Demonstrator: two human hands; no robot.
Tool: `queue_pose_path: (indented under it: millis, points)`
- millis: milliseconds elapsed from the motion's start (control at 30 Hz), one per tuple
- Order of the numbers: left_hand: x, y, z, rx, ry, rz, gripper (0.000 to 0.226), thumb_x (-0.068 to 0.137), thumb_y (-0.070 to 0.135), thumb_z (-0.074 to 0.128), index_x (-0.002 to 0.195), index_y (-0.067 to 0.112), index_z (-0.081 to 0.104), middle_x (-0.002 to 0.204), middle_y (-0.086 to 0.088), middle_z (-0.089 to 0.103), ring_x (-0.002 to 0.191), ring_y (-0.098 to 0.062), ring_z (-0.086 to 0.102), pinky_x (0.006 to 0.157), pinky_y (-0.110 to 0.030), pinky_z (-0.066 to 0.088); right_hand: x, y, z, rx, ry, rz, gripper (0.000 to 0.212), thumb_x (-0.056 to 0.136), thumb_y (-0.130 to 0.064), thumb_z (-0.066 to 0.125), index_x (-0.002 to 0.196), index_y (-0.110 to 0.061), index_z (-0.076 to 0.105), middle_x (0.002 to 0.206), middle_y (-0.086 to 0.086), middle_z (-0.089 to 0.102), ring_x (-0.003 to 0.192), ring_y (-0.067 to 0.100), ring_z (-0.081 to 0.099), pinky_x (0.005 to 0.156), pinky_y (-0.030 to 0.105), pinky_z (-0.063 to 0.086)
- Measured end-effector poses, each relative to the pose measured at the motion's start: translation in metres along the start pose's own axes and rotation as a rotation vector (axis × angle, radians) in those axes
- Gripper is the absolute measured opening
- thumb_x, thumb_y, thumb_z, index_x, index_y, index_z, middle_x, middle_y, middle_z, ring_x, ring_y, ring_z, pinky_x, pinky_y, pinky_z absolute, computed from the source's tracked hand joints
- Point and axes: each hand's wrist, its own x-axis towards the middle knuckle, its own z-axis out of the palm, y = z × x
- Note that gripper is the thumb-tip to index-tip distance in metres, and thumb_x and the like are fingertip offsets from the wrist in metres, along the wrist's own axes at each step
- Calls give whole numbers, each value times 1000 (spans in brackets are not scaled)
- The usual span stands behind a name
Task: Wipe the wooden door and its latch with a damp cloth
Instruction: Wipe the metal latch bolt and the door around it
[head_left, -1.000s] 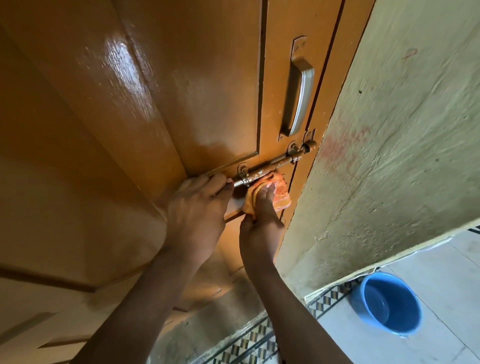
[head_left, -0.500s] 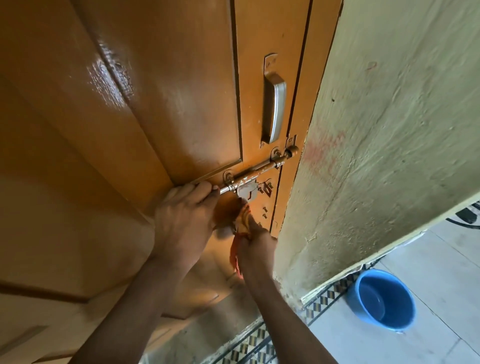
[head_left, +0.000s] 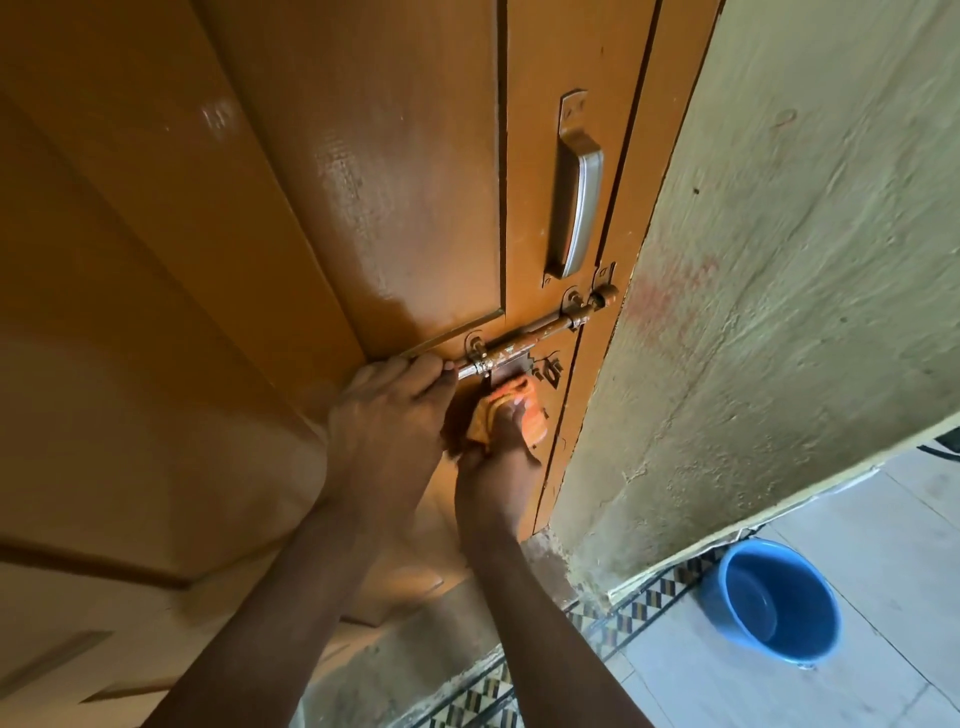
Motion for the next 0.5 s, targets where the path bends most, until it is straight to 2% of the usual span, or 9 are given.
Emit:
queue_pose_path:
  millis: [33,67,100,167,200,267,333,400,500]
  points:
    - [0,0,-1,4,-5,5,35,78,15,80,113,10,80,102,-6,72,91,-28,65,75,-37,51,2,4,-2,40,-23,144,38,94,6,46,123,-9,67,97,10,72,77,20,68,56,9,50]
    - [0,-1,-2,7,-7,16,38,76,17,78,114,10,80,102,-6,72,90,-29,65,75,-36,51,3,6,-6,67,-14,282,35,94,7,49,116,-9,71,85,3,70,70,14,66,51,7,46]
    - [-1,-1,-3,8,-6,27,39,76,15,77,114,9,80,101,-7,72,89,-29,65,74,-36,51,6,10,-10,70,26,362,34,93,5,51,111,-12,74,80,-1,69,70,13,67,52,8,47]
    - [-1,-2,-2,-1,1,35,35,81,7,78,115,8,80,102,-7,72,90,-29,66,74,-36,51,11,4,-17,145,146,422,29,93,1,53,100,-16,76,82,0,72,76,20,71,62,22,59]
    - [-1,-3,0,4,2,34,33,83,6,77,115,8,80,103,-8,72,90,-29,66,74,-37,51,14,-4,-18,209,174,423,25,94,-2,54,95,-14,76,83,3,75,76,23,73,66,31,64]
    - [-1,-4,2,14,3,38,29,86,4,74,115,9,79,101,-6,71,89,-27,63,74,-37,47,18,-21,-18,349,180,387,20,95,-9,57,92,-13,77,78,6,78,69,27,75,63,43,66]
    - [0,-4,3,19,12,31,25,90,8,67,113,10,79,98,-5,69,88,-27,61,73,-37,44,17,-41,-17,424,149,318,21,89,-6,58,86,-14,77,73,4,77,65,26,74,59,42,64]
    - [1,-4,3,4,14,15,24,93,14,64,111,11,80,95,-4,68,87,-27,62,73,-38,43,11,-56,-27,486,95,251,21,81,-4,57,74,-14,74,64,4,72,58,34,67,55,45,60]
    - [1,-5,3,-35,-7,21,23,88,13,77,112,12,79,92,-4,67,86,-28,65,74,-38,43,0,-65,-54,630,58,198,23,76,2,54,62,-13,65,52,-1,56,51,29,48,51,44,47]
